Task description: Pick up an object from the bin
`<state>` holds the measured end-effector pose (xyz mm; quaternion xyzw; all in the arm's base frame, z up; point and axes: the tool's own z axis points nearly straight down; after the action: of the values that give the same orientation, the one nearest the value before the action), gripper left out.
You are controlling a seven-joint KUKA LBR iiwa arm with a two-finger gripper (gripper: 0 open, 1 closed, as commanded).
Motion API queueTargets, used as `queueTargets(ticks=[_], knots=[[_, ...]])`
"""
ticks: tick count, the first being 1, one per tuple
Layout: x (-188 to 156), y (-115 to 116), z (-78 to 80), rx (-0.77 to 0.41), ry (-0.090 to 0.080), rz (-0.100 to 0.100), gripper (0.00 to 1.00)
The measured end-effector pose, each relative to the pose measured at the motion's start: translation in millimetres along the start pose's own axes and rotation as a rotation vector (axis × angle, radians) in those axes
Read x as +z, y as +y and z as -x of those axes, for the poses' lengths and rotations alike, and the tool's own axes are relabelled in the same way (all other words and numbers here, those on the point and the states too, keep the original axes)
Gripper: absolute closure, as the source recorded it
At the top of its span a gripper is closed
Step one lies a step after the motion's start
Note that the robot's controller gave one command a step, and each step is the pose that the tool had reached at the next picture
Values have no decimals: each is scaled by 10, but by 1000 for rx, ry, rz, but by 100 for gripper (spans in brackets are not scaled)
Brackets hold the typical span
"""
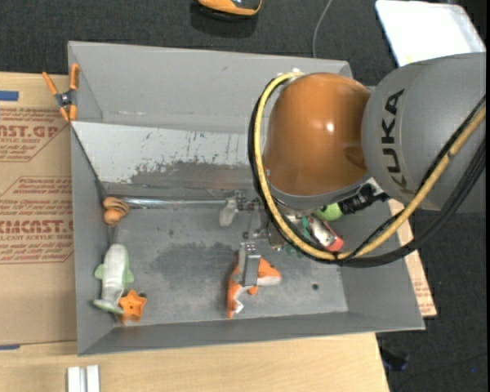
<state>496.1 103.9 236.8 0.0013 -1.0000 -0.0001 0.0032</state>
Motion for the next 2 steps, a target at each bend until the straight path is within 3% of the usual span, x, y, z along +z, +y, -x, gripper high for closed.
queueTargets(ticks=[1, 2], knots=[[-37, -6, 17, 2, -8, 1, 0], [732, -569, 151, 11, -12, 2, 0]])
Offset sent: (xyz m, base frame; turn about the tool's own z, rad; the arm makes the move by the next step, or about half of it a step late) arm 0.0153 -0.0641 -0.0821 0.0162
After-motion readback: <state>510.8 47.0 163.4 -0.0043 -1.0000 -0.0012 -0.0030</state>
